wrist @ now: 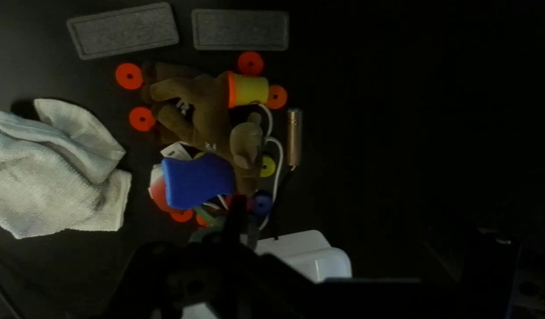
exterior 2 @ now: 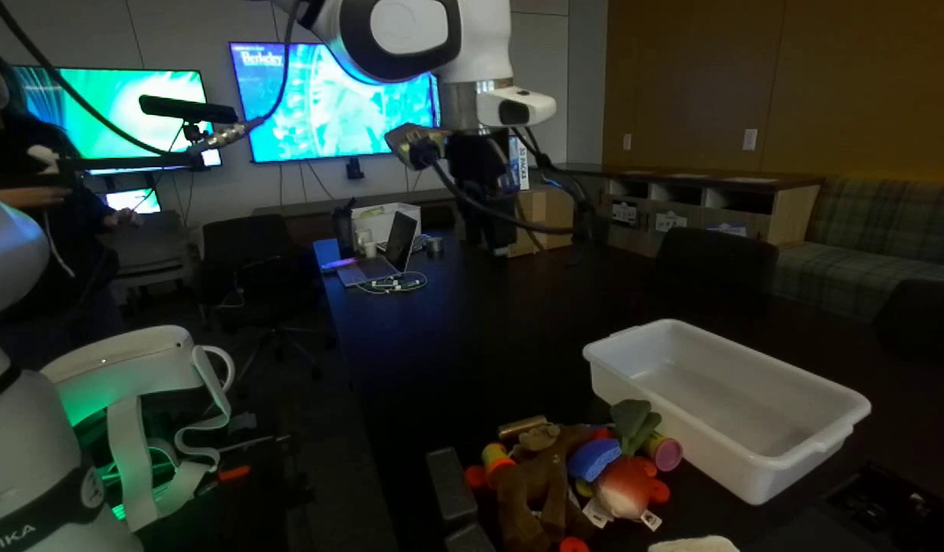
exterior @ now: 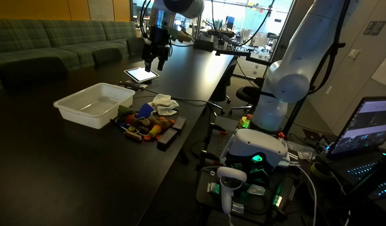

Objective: Use the cloth to wipe the objects on the table

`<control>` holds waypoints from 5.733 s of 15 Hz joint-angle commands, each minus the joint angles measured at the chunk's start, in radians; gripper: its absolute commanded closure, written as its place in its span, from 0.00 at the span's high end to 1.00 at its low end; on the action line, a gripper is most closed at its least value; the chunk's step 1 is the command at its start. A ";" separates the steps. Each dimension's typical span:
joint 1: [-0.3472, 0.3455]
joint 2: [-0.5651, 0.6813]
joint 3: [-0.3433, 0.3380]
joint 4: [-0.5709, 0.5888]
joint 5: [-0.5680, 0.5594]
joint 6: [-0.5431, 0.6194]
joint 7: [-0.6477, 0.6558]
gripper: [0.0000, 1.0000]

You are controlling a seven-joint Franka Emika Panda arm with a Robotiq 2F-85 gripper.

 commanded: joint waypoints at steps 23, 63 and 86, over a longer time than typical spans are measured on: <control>-0.337 0.984 -0.073 0.494 0.005 0.535 -0.315 1.00; -0.211 0.805 -0.198 0.065 -0.223 0.340 -0.053 0.01; 0.172 0.707 0.164 0.148 0.108 0.134 0.300 0.01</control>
